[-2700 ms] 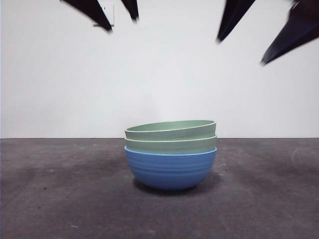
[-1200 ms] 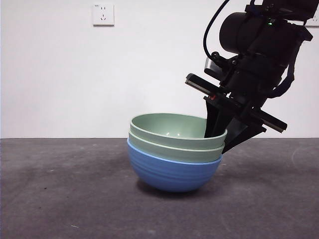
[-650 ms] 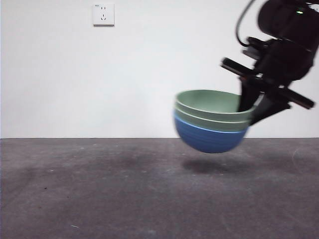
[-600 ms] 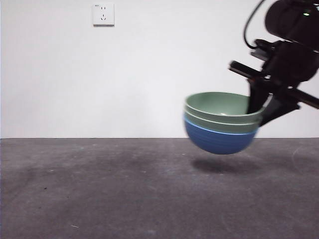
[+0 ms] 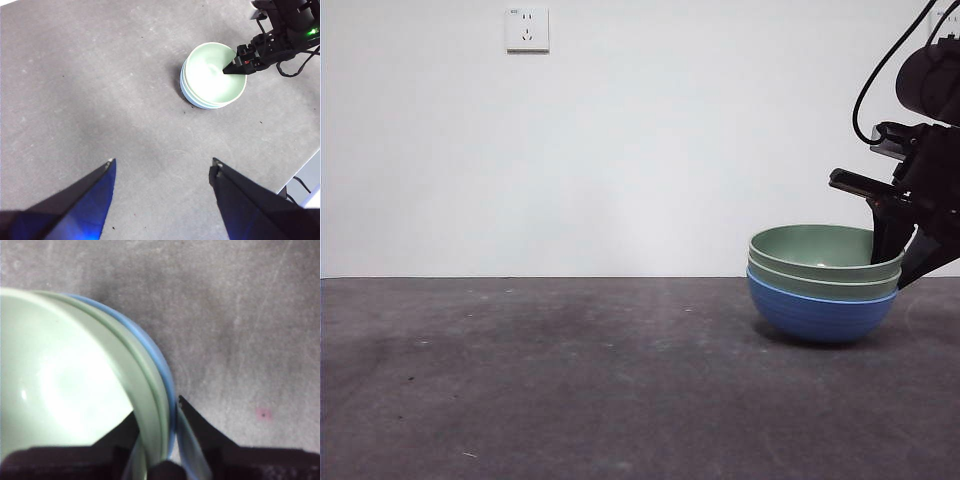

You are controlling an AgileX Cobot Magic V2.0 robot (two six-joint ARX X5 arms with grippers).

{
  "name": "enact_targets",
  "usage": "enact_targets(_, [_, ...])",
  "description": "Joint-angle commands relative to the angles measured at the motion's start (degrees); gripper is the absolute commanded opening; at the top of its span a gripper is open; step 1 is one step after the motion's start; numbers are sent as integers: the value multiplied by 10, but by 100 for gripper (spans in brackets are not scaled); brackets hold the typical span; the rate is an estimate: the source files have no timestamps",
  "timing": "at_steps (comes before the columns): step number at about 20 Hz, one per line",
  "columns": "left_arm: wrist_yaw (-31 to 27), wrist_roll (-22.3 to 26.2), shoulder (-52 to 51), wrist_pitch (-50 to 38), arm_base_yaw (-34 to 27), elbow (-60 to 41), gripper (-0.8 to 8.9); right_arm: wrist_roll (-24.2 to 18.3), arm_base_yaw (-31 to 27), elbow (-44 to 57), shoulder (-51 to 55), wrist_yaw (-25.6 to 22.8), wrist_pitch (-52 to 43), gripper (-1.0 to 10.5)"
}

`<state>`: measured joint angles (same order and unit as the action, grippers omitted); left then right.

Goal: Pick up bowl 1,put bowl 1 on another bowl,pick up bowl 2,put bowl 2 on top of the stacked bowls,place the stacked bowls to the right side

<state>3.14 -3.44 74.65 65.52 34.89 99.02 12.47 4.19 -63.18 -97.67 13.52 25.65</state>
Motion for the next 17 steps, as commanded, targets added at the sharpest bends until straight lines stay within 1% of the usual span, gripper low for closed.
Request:
enact_targets(1, [0, 5, 1, -2, 1, -1, 315, -15, 3, 5, -20, -2, 2, -10])
enact_targets(2, [0, 5, 1, -2, 1, -1, 315, -17, 3, 5, -20, -2, 2, 21])
enact_targets(5, [0, 5, 1, -1, 1, -1, 315, -19, 3, 5, -20, -1, 3, 227])
enact_targets(15, [0, 5, 1, 2, 1, -1, 315, -19, 3, 4, -1, 1, 2, 232])
enact_targets(17, [0, 6, 1, 1, 1, -1, 315, -21, 3, 4, 24, 11, 6, 296])
